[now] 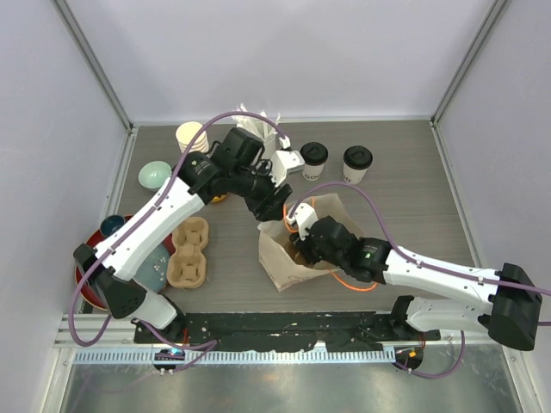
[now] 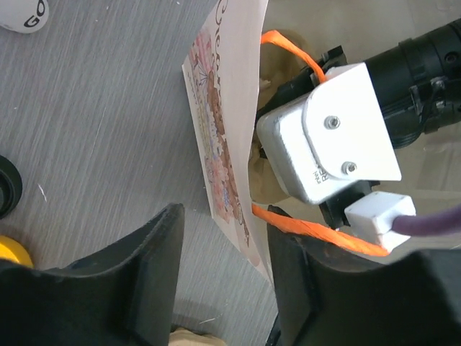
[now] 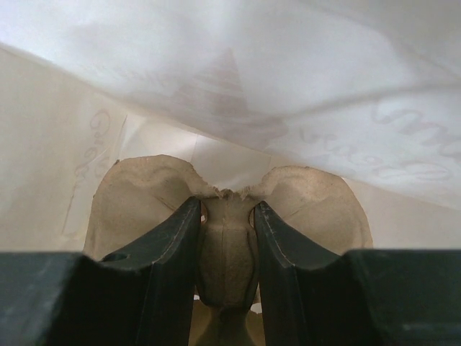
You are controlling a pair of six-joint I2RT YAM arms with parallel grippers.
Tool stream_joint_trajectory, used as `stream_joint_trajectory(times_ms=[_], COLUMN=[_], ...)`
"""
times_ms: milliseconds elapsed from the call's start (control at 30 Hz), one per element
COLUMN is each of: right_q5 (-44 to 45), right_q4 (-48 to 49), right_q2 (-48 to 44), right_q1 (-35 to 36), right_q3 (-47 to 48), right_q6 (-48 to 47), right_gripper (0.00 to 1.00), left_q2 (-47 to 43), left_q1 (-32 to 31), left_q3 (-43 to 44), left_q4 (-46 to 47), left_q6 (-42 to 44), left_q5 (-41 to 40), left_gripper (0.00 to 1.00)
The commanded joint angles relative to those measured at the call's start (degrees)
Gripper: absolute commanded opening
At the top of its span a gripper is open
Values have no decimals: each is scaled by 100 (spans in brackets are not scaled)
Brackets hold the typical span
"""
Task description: Pack the takeout coffee
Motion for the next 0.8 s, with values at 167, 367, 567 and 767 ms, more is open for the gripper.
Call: stream_joint_trajectory(times_ms=[167, 367, 567, 767], right_q5=[83, 22, -22, -5], right_q4=[142, 238, 326, 326], right_q2=[-27, 254, 255, 193], right_q1=[-297, -315, -315, -314], right_q3=[-105, 1, -52, -113], right_q6=[423, 467, 458, 485], right_gripper=[30, 29, 29, 29], left_q2=[-647, -709, -631, -253], left_q1=[134, 196, 187, 205], left_q3=[447, 527, 236, 184], left_q4=[-404, -503, 622, 939], left_q6=[293, -22, -1752, -2369], left_q5=[136, 796, 128, 57], left_gripper=[78, 96, 98, 82])
